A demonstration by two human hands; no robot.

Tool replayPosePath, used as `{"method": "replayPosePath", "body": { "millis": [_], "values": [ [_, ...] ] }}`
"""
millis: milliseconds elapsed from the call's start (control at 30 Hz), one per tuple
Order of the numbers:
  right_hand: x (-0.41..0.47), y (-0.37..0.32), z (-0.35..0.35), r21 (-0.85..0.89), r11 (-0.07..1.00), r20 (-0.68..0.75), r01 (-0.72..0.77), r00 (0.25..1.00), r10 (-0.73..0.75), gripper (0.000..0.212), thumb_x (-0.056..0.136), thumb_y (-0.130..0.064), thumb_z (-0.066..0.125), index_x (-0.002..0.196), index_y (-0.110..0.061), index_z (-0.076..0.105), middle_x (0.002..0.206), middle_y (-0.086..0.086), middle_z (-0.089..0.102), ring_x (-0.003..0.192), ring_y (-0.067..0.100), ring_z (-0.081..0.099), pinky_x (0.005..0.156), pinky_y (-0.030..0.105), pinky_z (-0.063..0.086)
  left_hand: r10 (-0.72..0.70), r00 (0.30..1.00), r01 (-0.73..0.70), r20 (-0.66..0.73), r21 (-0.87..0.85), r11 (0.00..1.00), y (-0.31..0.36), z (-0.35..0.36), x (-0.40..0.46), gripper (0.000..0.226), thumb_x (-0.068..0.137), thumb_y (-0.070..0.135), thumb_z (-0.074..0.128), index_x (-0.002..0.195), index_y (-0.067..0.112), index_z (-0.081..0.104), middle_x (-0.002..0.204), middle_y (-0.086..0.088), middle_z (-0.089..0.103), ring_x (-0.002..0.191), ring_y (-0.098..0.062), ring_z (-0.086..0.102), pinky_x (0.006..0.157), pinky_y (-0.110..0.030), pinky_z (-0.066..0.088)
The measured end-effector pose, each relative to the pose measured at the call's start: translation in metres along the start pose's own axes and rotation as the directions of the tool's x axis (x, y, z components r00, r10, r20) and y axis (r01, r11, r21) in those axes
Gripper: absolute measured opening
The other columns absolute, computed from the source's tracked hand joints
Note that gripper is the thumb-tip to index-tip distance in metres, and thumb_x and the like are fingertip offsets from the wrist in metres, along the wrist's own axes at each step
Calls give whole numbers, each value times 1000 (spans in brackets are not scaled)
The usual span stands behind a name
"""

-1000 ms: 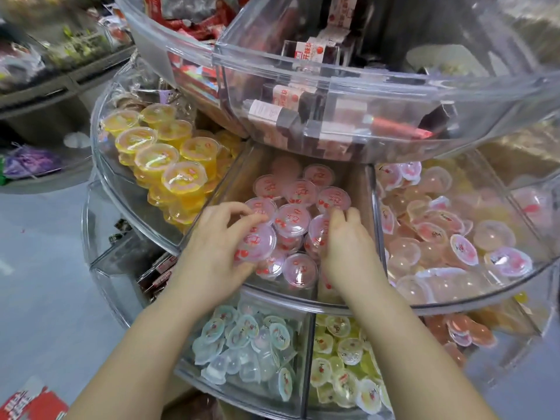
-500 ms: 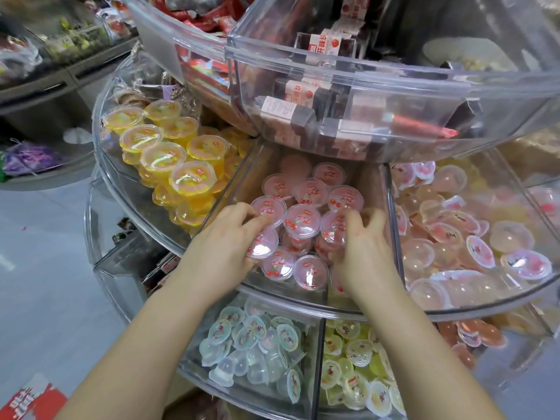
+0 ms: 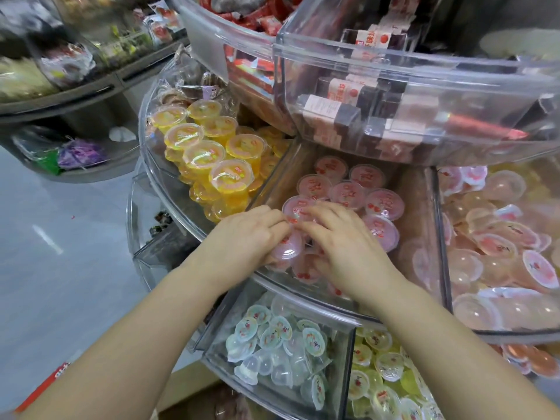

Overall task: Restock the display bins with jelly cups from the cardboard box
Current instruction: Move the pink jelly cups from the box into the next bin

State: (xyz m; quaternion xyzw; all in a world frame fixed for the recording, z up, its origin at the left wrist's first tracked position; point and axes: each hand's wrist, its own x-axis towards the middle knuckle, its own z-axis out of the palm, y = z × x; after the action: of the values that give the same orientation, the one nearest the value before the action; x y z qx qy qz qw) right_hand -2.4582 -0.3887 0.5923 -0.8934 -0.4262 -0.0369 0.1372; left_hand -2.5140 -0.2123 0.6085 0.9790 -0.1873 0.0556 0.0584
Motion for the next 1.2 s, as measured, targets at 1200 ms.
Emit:
{"method": "replayPosePath", "body": {
  "millis": [1200],
  "values": [
    [-38,-5,-22,192,971,-193,-139,965,176,33,78,10,61,104,-7,69,107,9,65,99,30,58,87,28,42,-440,829,222,-346,-517,827,14,2,-35,22,83,0,64,101,11,71,103,5,67,96,-1,58,86,-5,39]
  ]
}}
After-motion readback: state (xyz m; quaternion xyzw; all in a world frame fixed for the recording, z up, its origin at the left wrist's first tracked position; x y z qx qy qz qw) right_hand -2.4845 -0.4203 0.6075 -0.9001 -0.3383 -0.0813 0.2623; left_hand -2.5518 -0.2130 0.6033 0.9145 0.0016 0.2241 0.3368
